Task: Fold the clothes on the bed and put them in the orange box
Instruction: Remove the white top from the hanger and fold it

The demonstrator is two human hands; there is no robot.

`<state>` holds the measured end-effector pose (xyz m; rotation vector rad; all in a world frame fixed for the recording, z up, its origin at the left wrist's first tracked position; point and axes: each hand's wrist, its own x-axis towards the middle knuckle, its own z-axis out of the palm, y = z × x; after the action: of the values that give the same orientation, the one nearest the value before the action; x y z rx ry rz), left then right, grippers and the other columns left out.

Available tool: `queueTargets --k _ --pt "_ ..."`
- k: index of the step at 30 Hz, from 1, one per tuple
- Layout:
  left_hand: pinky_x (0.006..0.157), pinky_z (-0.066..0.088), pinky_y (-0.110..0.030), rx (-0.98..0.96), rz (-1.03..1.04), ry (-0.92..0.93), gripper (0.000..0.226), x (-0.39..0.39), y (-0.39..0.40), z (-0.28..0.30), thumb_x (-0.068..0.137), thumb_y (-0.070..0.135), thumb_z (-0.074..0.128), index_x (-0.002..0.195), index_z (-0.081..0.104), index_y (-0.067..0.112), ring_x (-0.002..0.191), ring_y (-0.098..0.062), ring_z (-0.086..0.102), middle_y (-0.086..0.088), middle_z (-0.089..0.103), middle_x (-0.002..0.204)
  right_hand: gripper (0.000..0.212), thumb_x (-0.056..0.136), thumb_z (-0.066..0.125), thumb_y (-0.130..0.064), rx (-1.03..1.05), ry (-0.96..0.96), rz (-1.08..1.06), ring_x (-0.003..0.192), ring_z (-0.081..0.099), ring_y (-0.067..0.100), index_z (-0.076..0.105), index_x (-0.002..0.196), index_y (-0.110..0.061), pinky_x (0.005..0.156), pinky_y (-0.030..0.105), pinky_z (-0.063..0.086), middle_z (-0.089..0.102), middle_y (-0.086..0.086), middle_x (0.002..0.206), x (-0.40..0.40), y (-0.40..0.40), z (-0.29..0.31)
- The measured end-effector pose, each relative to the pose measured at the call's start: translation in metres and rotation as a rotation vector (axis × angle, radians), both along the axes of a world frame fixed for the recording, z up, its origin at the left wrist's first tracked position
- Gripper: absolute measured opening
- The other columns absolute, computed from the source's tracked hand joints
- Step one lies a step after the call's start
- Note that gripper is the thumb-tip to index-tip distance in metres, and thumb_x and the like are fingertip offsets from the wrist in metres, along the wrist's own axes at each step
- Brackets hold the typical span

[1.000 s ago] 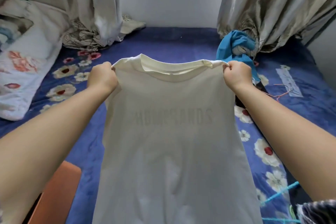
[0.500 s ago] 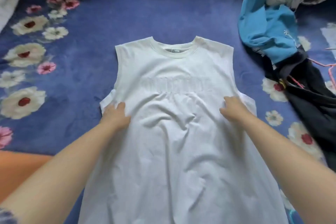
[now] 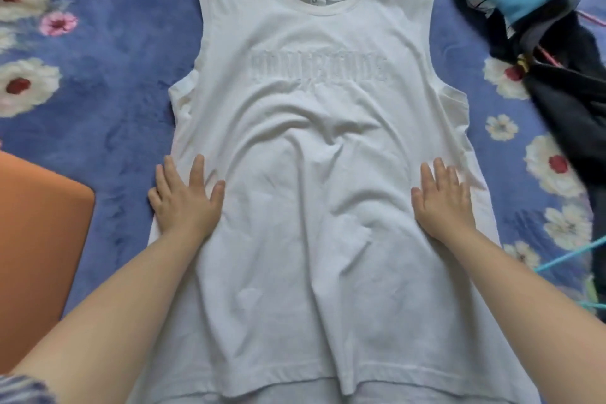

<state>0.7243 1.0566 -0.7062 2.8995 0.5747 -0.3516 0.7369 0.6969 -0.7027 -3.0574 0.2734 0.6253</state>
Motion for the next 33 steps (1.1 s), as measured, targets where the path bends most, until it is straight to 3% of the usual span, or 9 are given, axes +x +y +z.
queueTargets --k 4,8,14,18,20,24,28,30,33 --pt "0.112 -0.002 -0.046 0.11 -0.243 0.138 0.055 -0.051 -0.005 0.009 0.098 0.043 0.027 0.149 0.014 0.026 0.144 -0.027 -0.006 -0.014 -0.006 0.156 0.055 0.099 0.024 -0.032 -0.055 0.189 0.126 0.144 0.001 0.029 0.01 0.148 -0.012 0.114 0.044 0.008 -0.001 0.01 0.157 -0.052 0.009 0.013" --pt "0.092 0.033 -0.044 -0.045 -0.889 -0.097 0.059 -0.101 0.0 0.012 0.096 0.051 0.018 0.117 0.054 0.01 0.107 -0.032 0.052 -0.021 0.06 0.116 0.061 0.082 0.037 -0.047 0.185 0.046 0.521 0.109 0.058 0.041 0.057 0.115 0.0 0.086 0.05 0.048 0.055 0.025 0.124 -0.12 0.009 0.029" --pt "0.078 0.031 -0.033 -0.025 -1.186 -0.056 0.078 -0.161 0.0 0.025 0.066 0.075 0.035 0.112 0.045 0.014 0.094 -0.022 0.043 -0.006 0.045 0.108 0.084 0.052 0.071 -0.059 0.07 0.137 0.798 0.106 0.062 0.031 0.045 0.118 -0.014 0.081 0.041 0.053 0.063 0.015 0.119 -0.199 0.013 0.033" --pt "0.05 0.039 -0.031 0.009 -1.095 -0.021 0.067 -0.174 0.002 0.028 0.038 0.025 0.08 0.094 0.045 0.013 0.061 -0.025 0.056 -0.007 0.053 0.08 0.088 0.029 0.083 -0.015 0.049 0.068 0.624 0.089 0.066 0.036 0.047 0.109 -0.007 0.067 0.039 0.055 0.066 0.02 0.107 -0.212 0.008 0.027" --pt "0.033 0.019 -0.022 0.048 -1.032 0.026 0.056 -0.177 0.009 0.033 0.034 0.001 0.074 0.078 0.041 0.012 0.043 -0.025 0.049 -0.007 0.049 0.059 0.063 0.038 0.074 -0.006 -0.005 -0.002 0.607 0.071 0.065 0.037 0.048 0.096 -0.006 0.053 0.037 0.051 0.065 0.02 0.093 -0.213 0.002 0.031" --pt "0.036 0.032 -0.021 0.186 -1.256 0.227 0.038 -0.186 0.019 0.041 0.024 0.007 0.086 0.049 0.059 0.015 0.046 -0.02 0.053 0.0 0.054 0.052 0.01 0.057 0.039 -0.004 -0.078 -0.091 0.582 0.04 0.048 0.032 0.048 0.057 -0.004 0.036 0.029 0.034 0.047 0.015 0.053 -0.223 -0.015 0.044" --pt "0.082 0.043 -0.028 0.293 -1.064 0.699 0.036 -0.193 0.026 0.054 0.085 -0.001 0.043 0.112 0.06 0.015 0.111 -0.021 0.05 -0.001 0.056 0.118 0.042 0.02 0.074 0.014 -0.138 0.057 0.431 0.038 0.047 0.032 0.051 0.05 -0.003 0.041 0.026 0.023 0.045 0.013 0.049 -0.232 -0.037 0.059" --pt "0.083 0.043 -0.027 0.345 -1.036 0.86 0.037 -0.188 0.026 0.061 0.086 -0.002 0.042 0.116 0.057 0.012 0.113 -0.023 0.052 -0.004 0.055 0.123 0.035 0.043 0.079 0.004 -0.308 0.199 0.484 0.059 0.059 0.033 0.059 0.071 -0.005 0.047 0.034 0.04 0.057 0.012 0.069 -0.228 -0.032 0.076" --pt "0.087 0.046 -0.028 0.401 -1.057 1.078 0.031 -0.184 0.024 0.061 0.086 0.003 0.047 0.114 0.06 0.009 0.103 -0.026 0.058 -0.007 0.058 0.121 0.031 0.088 0.045 -0.01 -0.354 0.503 0.452 0.11 0.055 0.025 0.054 0.116 -0.015 0.085 0.031 0.042 0.055 0.004 0.118 -0.228 -0.025 0.08"
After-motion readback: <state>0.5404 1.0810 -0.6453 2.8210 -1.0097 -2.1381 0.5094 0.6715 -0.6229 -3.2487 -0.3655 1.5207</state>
